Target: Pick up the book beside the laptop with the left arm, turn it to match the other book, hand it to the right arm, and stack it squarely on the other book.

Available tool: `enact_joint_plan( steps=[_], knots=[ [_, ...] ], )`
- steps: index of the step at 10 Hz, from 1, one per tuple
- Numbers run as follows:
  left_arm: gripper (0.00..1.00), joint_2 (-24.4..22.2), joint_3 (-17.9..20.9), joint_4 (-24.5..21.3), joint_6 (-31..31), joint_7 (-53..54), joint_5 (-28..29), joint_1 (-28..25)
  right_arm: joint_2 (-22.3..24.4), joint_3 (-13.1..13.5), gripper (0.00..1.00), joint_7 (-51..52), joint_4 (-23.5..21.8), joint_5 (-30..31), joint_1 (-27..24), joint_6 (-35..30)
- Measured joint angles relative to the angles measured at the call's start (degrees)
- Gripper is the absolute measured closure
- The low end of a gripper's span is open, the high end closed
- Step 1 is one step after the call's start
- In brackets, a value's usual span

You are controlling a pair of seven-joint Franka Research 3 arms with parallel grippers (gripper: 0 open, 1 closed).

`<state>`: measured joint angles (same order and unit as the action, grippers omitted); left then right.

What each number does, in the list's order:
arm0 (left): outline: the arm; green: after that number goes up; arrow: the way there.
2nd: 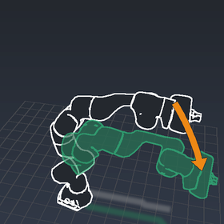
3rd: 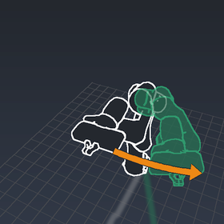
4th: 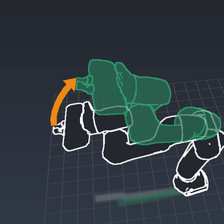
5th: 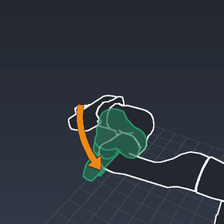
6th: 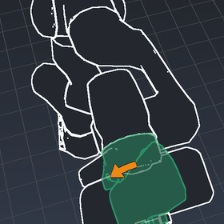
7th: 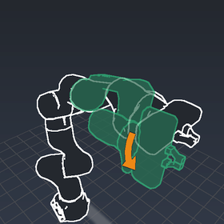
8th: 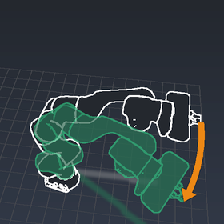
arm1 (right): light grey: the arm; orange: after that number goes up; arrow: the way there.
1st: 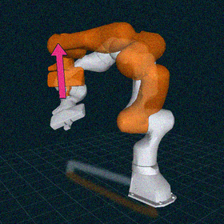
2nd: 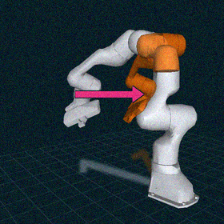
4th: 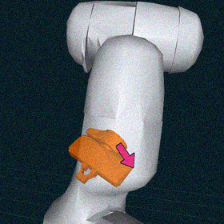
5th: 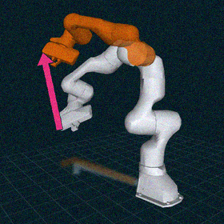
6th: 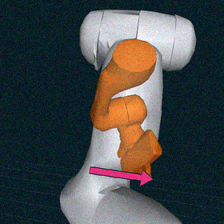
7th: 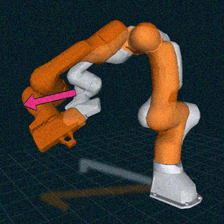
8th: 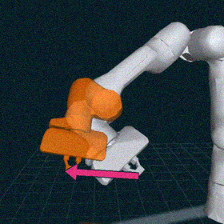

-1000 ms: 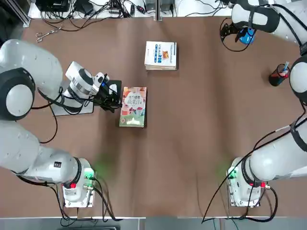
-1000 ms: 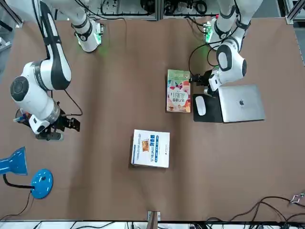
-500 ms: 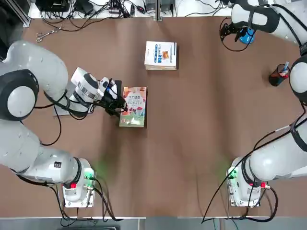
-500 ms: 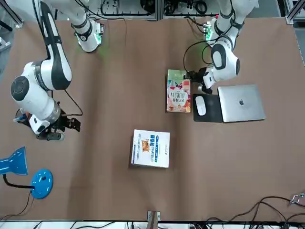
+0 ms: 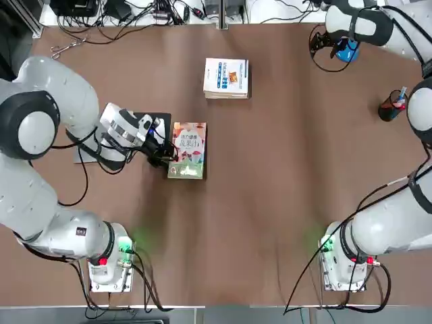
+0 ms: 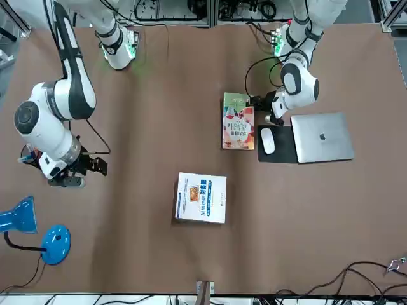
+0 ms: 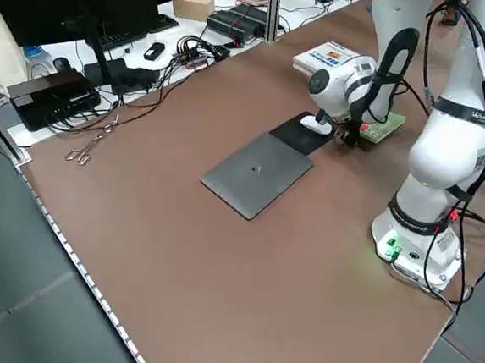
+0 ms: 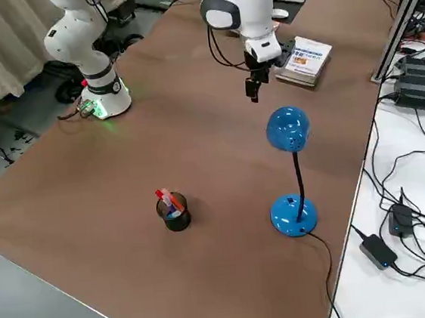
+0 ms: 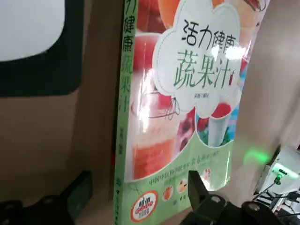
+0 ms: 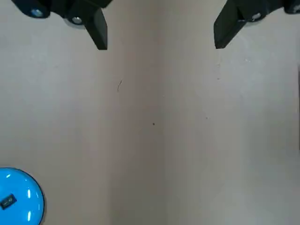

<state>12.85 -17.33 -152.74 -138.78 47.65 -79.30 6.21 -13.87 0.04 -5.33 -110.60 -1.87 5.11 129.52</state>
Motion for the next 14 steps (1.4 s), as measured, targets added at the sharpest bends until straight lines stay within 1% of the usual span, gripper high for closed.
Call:
enact_joint_plan(
  steps=[3, 4, 6, 8, 10, 11, 12, 14],
  knots=[
    [0.12, 0.8, -0.1, 0.4, 0.0, 2.9, -5.1, 0.0, -0.2, 0.0, 0.00, -0.2, 1.0, -0.2, 1.8, 0.2],
    [0.13, 1.0, -0.3, 0.7, 0.0, 3.2, -6.2, 0.0, -0.7, 0.0, 0.00, -0.3, 1.2, -1.1, 2.0, 0.2],
    [0.16, 1.3, -0.8, 1.3, 0.0, 3.3, -7.7, 0.2, -1.7, 0.0, 0.00, -0.5, 1.8, -5.3, 2.2, 0.2],
    [0.30, 1.8, -1.8, 1.8, -0.1, 3.3, -8.4, 0.2, -1.9, 0.0, 0.00, -3.1, 2.0, -6.3, 2.3, 0.2],
    [0.62, 2.1, -2.0, 1.9, -0.2, 3.4, -8.5, 0.2, -2.0, -0.1, 0.00, -7.0, 2.1, -6.3, 3.7, 0.2],
    [0.75, 2.1, -2.0, 2.1, -0.2, 3.5, -8.5, 0.2, -2.3, -0.1, 0.00, -7.9, 2.1, -6.3, 4.3, 0.2],
    [0.78, 2.1, -2.0, 2.4, -0.2, 3.5, -8.5, 0.2, -2.6, -0.1, 0.00, -8.2, 2.1, -6.3, 4.5, 0.2],
    [0.78, 1.9, -2.0, 3.0, -0.2, 3.5, -8.5, 0.1, -3.3, -0.1, 0.00, -8.2, 2.1, -6.3, 4.5, 0.2]
  ],
)
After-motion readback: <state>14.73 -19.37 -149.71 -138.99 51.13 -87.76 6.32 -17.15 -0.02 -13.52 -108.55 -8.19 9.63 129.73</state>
